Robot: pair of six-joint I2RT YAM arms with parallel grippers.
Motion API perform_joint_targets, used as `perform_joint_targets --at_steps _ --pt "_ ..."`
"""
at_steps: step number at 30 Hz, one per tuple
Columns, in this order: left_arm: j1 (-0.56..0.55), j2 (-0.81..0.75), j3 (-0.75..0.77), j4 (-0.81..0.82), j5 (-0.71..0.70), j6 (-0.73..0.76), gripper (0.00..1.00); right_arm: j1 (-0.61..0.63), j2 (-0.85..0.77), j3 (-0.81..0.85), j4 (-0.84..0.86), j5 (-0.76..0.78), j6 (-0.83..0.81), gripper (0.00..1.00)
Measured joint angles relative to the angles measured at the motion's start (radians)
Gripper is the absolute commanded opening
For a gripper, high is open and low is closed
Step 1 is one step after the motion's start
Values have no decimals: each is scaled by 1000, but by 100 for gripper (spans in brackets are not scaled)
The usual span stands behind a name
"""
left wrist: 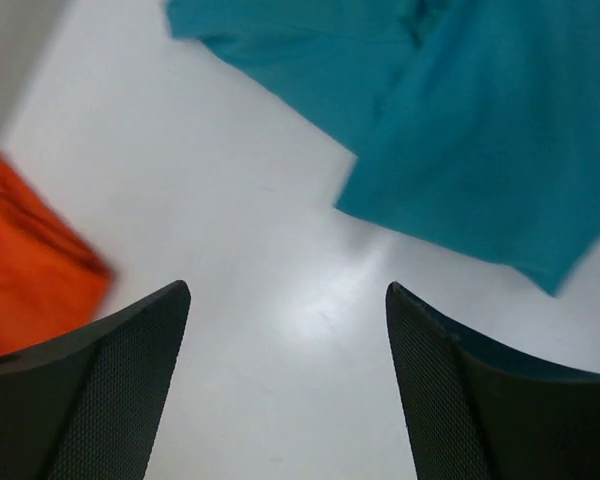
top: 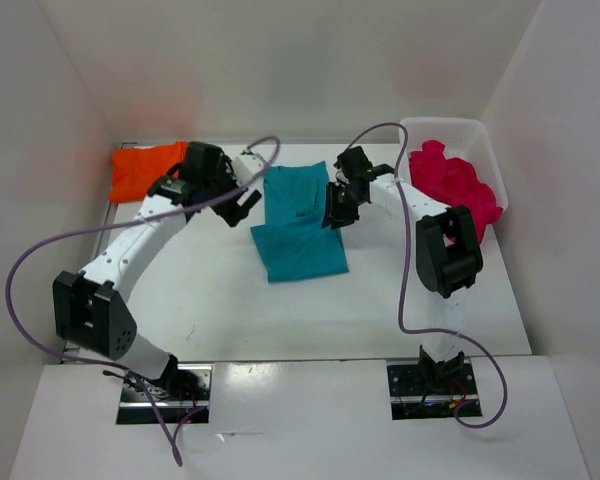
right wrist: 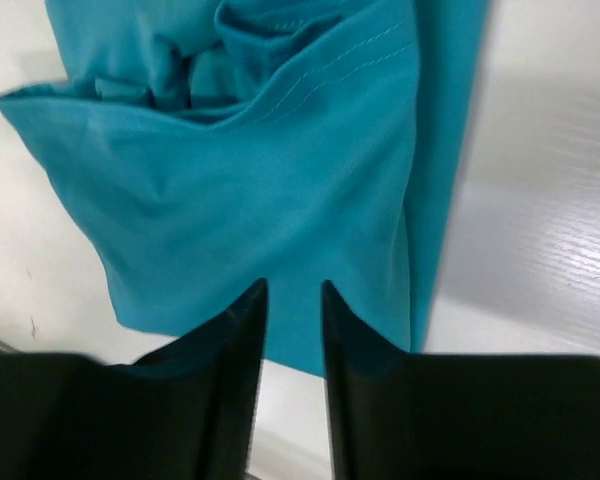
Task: Fold and stack the t-shirts
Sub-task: Fold the folded rectangular tshirt in 1/3 of the way
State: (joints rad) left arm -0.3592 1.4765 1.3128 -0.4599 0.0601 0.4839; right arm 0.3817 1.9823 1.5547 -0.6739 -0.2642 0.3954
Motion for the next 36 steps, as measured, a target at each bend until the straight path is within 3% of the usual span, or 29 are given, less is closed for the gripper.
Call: perform_joint_targets --at_steps 4,5,8,17,24,30,36 --pt "174 145 213 -252 263 -150 93 -4 -7 -2 24 43 -19 51" --pt "222 189 265 -287 324 -182 99 -7 -10 -2 28 52 -22 51" --pt "309 309 333 -317 430 -276 99 -16 -11 -2 38 74 -30 58" --pt "129 522 310 -330 522 -412 99 -88 12 -1 62 78 -18 56" --pt "140 559 310 -283 460 -494 99 -58 27 0 100 97 4 53" --pt "147 569 283 -248 435 -539 99 -31 107 97 97 135 -5 53" --pt "143 639 283 -235 444 -549 93 -29 177 151 87 157 -22 53"
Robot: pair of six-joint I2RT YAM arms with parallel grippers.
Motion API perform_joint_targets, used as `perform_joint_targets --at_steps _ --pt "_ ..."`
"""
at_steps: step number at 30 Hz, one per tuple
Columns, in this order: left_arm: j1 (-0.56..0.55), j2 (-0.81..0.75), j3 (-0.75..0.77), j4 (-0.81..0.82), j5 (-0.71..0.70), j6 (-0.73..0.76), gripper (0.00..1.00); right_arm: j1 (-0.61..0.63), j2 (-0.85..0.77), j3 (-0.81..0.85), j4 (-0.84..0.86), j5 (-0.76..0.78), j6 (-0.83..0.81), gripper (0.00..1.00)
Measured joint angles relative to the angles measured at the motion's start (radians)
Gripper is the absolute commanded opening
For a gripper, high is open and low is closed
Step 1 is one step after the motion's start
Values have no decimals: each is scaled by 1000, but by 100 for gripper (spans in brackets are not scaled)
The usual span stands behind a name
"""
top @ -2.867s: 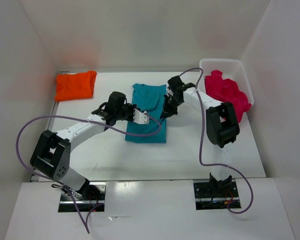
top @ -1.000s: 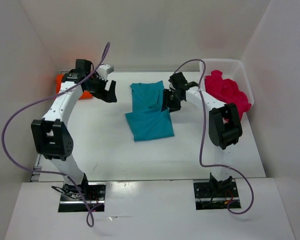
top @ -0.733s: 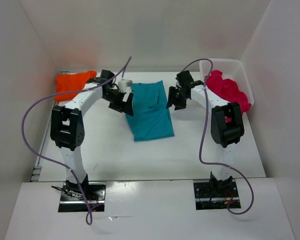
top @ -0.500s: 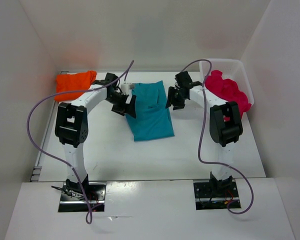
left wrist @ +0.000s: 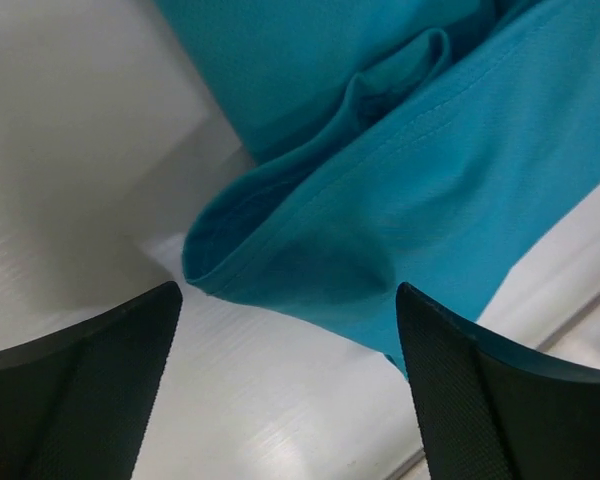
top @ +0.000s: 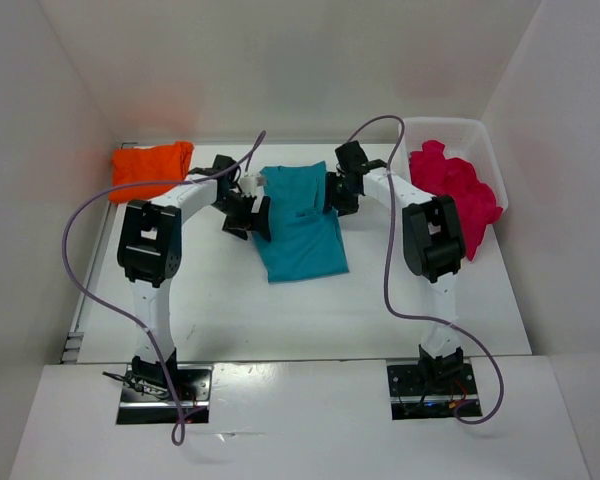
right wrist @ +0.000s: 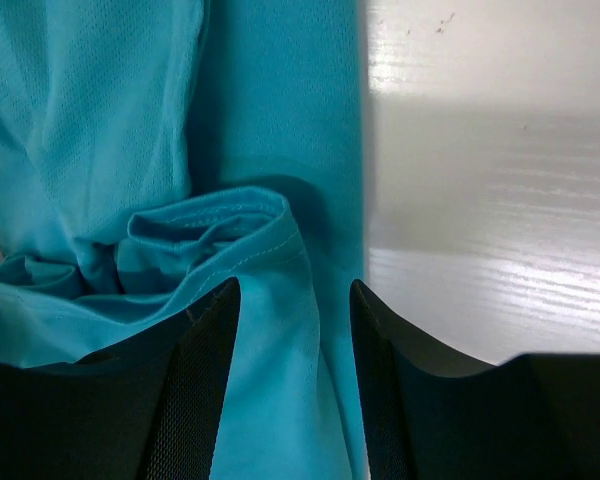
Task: Fold and stack the t-shirts
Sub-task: Fold the folded rectangular tshirt in 1/3 of the way
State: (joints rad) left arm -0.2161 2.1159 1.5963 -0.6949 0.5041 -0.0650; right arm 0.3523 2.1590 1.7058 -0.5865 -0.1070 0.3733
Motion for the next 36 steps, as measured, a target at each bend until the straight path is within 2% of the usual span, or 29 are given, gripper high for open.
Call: perform_joint_targets --at_steps 2,3,7,9,15,18,19,20,22,25,26,31,36 --pt "-1 10 1 1 10 -8 87 0 10 10 -3 2 -2 53" --pt "-1 10 1 1 13 -13 77 0 11 11 -2 1 -2 53" --pt "-3 21 5 4 20 -21 60 0 15 11 -3 -2 -2 52" --pt "-3 37 19 5 28 -21 54 0 19 11 -3 -2 -2 50" --pt "-3 74 75 8 55 -18 29 2 24 11 -2 -2 0 39" --pt "-3 80 105 11 77 -16 27 3 25 11 -2 -7 0 27" --pt "-3 84 114 12 84 -14 27 3 25 11 -2 -9 0 15" --pt "-3 88 125 14 90 -13 27 3 25 11 -1 -10 1 9" --pt "-3 97 138 23 99 -11 21 3 25 11 0 -12 4 0" --pt "-3 109 142 31 107 1 5 3 26 11 1 -13 9 0" --pt "-3 112 142 31 110 5 3 3 26 11 1 -13 11 0" --pt "-5 113 155 34 135 20 1 3 10 -21 16 -11 23 0" --pt "-26 97 176 38 153 58 1 3 -72 -108 22 -4 46 0"
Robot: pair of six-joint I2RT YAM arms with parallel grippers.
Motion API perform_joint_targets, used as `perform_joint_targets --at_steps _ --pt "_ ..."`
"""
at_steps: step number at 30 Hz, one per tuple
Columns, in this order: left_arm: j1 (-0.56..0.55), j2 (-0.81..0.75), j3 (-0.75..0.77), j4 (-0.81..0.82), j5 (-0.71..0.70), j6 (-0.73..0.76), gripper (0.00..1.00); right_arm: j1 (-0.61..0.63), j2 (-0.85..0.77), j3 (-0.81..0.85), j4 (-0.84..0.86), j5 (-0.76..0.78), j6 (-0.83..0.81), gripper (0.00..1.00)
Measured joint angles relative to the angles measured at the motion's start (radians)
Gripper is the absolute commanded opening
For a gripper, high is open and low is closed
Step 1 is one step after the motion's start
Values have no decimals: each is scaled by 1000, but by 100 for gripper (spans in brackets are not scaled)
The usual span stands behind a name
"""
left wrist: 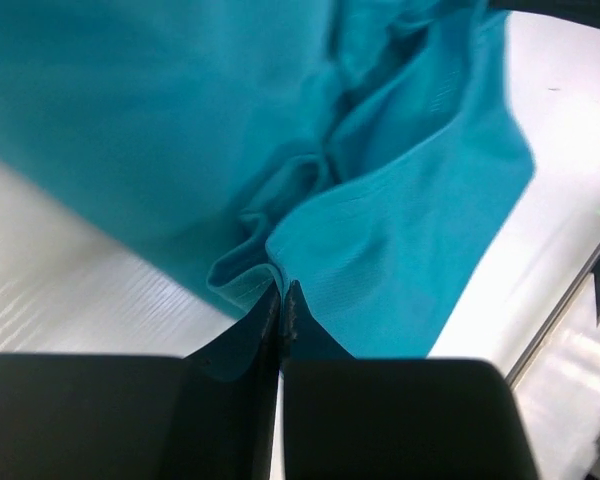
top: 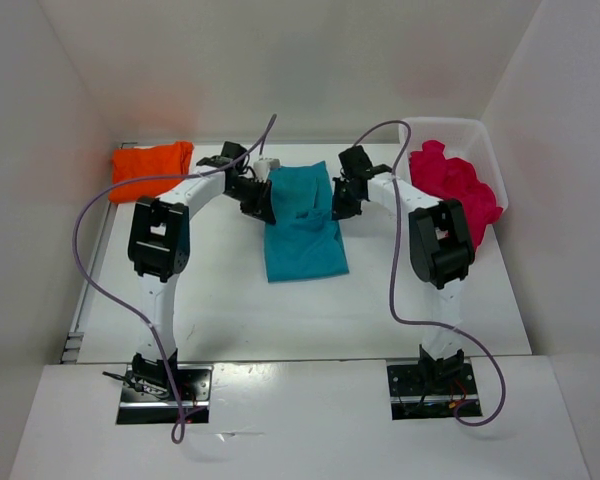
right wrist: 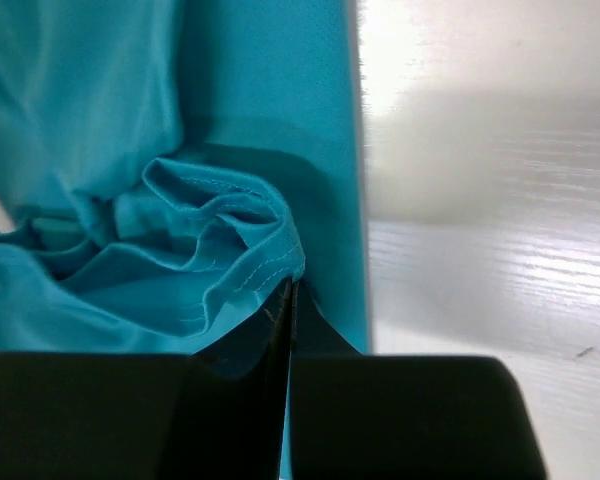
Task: Fold and stack the t-shirts
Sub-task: Fold the folded rectangular tshirt in 1/3 of the way
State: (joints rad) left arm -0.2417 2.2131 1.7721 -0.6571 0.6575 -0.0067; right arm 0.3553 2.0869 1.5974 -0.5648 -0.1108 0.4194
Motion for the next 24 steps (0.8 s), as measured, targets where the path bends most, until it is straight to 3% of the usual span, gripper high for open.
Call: perform_joint_targets --at_steps 12,15,16,19,20,24 --pt "-40 -22 35 42 17 60 1 -18 -57 -8 20 27 11 0" --pt "-40 -17 36 63 -13 62 5 -27 -45 6 18 29 10 0" --pt "-40 -12 36 69 -29 63 9 -29 -33 19 18 29 10 12" --pt "-40 14 37 90 -68 71 21 -37 4 47 20 29 9 29" --pt "-40 26 37 93 -79 79 31 -40 14 50 20 28 10 33" --pt "-40 64 37 104 -114 90 51 -51 48 53 18 26 9 42"
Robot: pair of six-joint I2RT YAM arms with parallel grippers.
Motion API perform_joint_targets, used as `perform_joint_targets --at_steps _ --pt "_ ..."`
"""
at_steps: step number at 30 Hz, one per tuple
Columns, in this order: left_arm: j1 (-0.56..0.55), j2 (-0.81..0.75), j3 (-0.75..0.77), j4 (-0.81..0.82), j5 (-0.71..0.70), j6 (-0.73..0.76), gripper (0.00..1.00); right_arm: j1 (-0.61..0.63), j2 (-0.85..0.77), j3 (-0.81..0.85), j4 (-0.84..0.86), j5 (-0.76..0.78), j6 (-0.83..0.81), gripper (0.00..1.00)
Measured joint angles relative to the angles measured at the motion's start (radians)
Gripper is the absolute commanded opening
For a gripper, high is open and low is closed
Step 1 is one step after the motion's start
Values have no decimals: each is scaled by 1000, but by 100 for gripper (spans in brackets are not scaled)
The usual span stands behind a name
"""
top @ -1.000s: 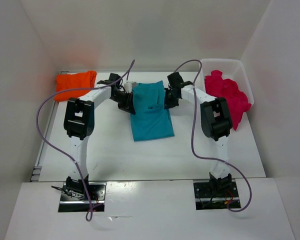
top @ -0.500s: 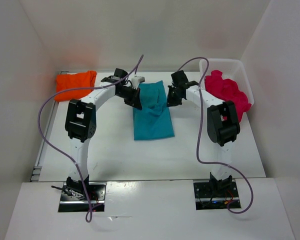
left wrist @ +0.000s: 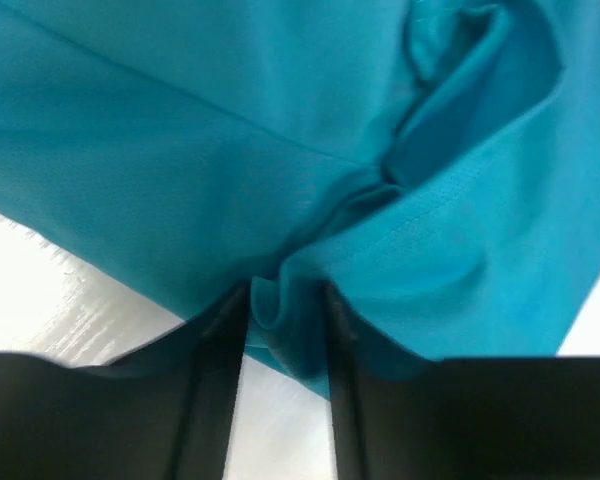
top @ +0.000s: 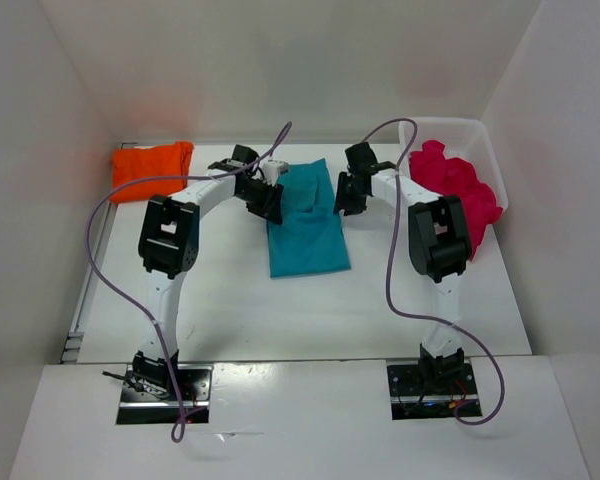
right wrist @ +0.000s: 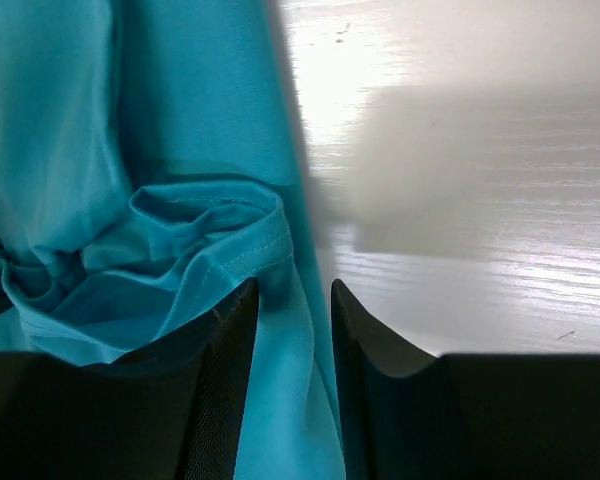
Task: Fold and stack the t-shirts
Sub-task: Fold the folded rectangular tshirt in 1/3 of the way
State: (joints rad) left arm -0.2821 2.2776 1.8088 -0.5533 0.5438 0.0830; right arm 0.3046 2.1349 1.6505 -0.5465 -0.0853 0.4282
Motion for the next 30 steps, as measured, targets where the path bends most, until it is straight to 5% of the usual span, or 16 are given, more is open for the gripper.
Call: perform_joint_targets --at_steps 5,10,19,30 --pt "2 8 1 13 -39 0 60 -2 4 5 0 1 -2 37" --pt "6 -5 1 27 -87 0 66 2 -44 -33 8 18 -9 0" --pt "11 -69 0 46 -140 -5 72 89 -183 -119 7 -3 -13 0" --pt "16 -79 27 23 -216 -5 74 137 -83 -75 -19 -71 -6 0"
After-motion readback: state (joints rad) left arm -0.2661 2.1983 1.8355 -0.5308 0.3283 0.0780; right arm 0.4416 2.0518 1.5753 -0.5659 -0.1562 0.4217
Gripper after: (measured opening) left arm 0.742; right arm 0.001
